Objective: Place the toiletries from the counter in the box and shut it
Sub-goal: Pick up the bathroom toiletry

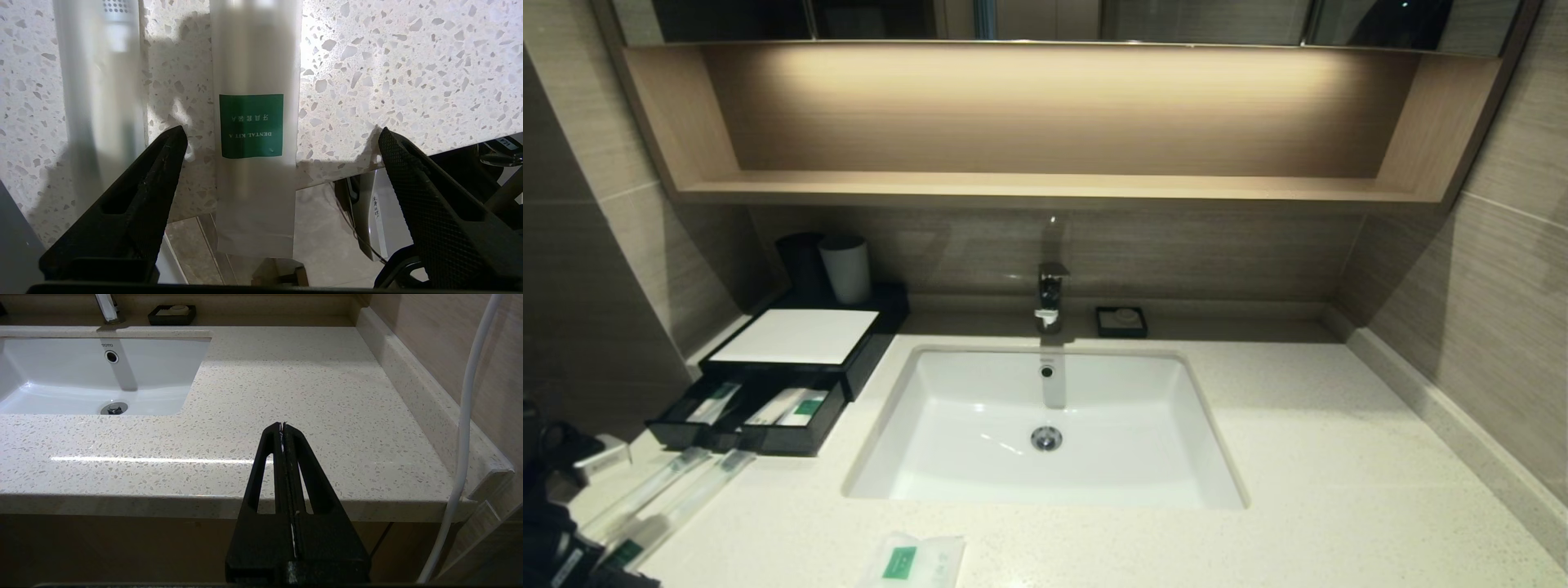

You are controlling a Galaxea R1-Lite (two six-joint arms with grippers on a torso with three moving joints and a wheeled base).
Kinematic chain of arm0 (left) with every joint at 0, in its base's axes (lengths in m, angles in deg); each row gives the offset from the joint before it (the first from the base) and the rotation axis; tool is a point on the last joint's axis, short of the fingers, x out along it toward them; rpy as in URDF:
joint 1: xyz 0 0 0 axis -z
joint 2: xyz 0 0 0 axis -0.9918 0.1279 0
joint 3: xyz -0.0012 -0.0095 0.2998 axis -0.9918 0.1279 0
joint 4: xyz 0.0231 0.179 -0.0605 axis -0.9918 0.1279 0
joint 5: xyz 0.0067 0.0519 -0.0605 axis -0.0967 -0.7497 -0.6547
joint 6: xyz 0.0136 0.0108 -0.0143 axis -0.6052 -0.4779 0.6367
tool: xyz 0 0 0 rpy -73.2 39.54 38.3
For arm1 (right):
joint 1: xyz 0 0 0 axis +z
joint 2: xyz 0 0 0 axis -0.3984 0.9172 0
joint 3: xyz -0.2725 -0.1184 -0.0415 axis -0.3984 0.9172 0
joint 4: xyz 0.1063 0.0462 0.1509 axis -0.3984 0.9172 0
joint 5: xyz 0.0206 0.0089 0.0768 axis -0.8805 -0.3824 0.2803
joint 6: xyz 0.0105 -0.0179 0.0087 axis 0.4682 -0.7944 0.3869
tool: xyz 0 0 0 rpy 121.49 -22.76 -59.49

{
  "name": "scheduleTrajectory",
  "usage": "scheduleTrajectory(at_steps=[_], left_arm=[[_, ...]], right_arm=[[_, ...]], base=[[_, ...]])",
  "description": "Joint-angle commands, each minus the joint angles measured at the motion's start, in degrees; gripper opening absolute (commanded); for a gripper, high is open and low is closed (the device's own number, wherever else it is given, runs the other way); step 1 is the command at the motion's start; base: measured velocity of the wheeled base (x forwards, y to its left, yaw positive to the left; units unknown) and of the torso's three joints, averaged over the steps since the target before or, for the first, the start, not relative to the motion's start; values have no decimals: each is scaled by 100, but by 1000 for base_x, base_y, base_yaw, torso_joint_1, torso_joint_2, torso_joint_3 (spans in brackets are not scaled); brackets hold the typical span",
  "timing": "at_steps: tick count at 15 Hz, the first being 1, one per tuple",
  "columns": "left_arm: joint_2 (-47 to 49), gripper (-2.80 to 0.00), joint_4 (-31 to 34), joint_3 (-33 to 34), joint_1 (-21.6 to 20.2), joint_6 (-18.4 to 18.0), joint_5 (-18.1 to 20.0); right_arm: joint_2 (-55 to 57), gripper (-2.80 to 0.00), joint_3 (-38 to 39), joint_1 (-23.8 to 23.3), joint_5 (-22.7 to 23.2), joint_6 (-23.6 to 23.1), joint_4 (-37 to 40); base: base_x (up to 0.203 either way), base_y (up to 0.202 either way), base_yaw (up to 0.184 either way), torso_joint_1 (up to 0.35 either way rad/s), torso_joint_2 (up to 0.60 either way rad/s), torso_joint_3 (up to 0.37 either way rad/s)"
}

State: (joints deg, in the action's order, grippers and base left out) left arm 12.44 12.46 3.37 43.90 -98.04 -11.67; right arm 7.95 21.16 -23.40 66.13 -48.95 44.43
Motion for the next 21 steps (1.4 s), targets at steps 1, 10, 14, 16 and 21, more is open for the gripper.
scheduleTrajectory(at_steps=[1,10,14,16,21], left_arm=[[20,0,3,0,-5,-29,1],[38,0,-76,8,-1,-21,-12],[43,0,-208,127,-1,-3,-12],[55,-280,-261,166,-1,6,-13],[2,-280,-261,175,-1,6,-12]], right_arm=[[0,-280,5,1,2,2,0],[0,-280,9,1,2,2,0],[0,-280,7,1,2,2,0],[0,-280,4,1,2,2,0],[0,-280,9,1,2,2,0]], base=[[0,0,0,0,0,0],[0,0,0,0,0,0],[0,0,0,0,0,0],[0,0,0,0,0,0],[0,0,0,0,0,0]])
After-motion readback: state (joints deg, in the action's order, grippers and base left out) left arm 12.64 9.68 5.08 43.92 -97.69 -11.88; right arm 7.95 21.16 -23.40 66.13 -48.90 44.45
